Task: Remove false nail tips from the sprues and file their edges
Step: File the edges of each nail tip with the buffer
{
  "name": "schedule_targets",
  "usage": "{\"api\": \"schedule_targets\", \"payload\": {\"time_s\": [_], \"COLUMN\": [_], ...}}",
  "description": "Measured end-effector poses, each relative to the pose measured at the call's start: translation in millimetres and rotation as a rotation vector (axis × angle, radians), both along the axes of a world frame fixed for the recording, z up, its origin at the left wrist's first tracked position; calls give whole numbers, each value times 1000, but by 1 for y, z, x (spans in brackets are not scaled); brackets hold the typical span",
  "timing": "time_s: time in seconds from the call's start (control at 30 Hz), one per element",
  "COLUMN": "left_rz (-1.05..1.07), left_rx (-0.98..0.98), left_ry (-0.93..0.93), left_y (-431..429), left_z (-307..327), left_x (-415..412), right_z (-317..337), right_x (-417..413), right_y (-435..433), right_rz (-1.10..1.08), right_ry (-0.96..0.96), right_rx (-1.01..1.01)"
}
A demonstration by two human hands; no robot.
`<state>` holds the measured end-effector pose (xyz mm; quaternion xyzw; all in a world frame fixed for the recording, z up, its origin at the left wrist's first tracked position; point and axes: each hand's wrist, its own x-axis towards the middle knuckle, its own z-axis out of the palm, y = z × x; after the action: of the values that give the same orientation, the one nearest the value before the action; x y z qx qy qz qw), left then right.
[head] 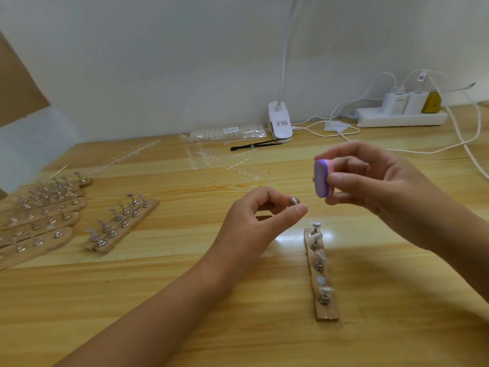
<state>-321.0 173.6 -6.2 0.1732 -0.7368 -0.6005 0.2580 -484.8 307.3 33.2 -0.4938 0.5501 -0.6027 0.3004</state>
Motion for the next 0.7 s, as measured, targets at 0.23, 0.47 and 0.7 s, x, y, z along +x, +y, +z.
{"api": "schedule_targets", "payload": {"time_s": [0.23,0.47,0.7], "left_rz": [-18,-20,-33], "left_rx": [0,11,10], "left_ry": [41,32,25], "left_y": [2,0,1], "left_z": [3,3,2], "left_x": [-1,0,-1], "right_z": [-9,0,0], "right_x": [8,2,5], "right_y": [-2,0,1], "right_rz": [114,34,91], "right_ry": [46,34,-116], "right_rx": [134,44,-37]}}
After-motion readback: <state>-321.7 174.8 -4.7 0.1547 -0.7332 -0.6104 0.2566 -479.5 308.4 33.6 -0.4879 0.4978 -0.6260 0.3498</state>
